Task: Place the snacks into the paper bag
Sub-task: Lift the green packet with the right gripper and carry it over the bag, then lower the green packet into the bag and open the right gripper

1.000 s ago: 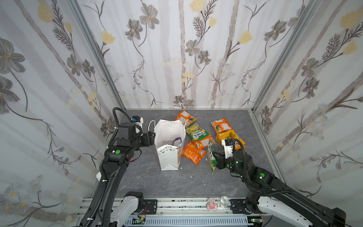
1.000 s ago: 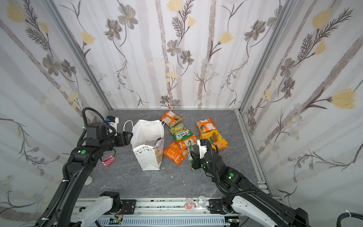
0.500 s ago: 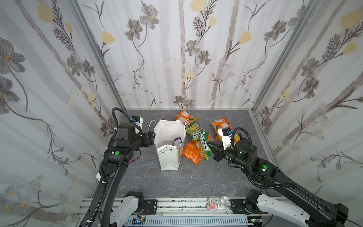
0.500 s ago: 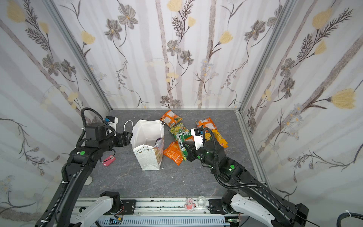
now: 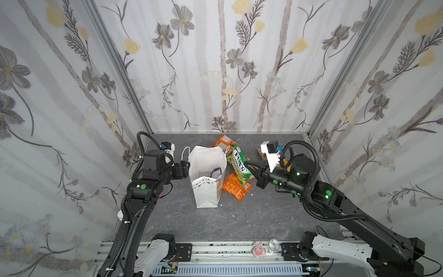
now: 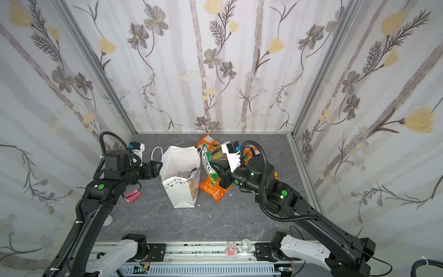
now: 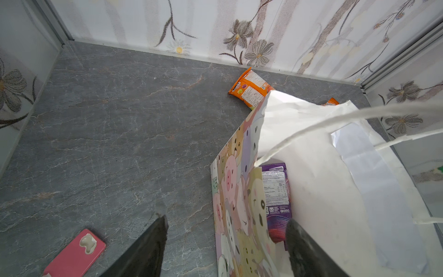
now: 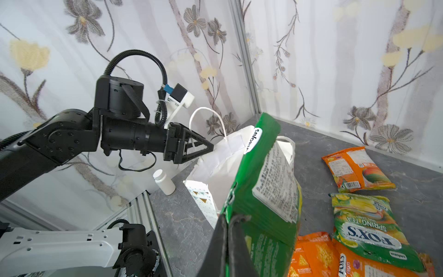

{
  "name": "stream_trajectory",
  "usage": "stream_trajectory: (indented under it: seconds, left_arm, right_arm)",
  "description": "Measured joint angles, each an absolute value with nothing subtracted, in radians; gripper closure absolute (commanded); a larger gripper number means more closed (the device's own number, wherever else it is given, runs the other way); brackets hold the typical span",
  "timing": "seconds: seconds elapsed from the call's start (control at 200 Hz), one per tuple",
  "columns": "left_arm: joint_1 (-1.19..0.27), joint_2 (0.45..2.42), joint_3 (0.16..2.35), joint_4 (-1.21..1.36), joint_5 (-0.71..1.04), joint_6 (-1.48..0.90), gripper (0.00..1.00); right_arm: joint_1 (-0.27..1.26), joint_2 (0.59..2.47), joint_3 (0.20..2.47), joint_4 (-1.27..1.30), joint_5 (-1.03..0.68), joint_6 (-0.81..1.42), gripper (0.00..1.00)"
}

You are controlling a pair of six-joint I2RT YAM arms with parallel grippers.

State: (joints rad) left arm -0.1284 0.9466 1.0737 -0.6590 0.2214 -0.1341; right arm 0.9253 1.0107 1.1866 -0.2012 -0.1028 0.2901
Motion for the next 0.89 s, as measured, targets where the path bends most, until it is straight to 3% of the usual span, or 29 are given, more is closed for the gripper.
stream_trajectory:
  seconds: [0.48, 0.894]
  left_arm:
    - [-0.128, 0.935, 1.058, -0.654, 0.221, -0.134, 0.22]
    - [-0.128, 0.932, 1.049, -0.65, 0.222, -0.135, 0.23]
  right_arm:
    - [1.015, 1.17, 1.488, -0.278, -0.162, 0.226, 1.0]
    - [1.075, 1.368, 1.677, -0.288, -0.008, 0.257, 1.0]
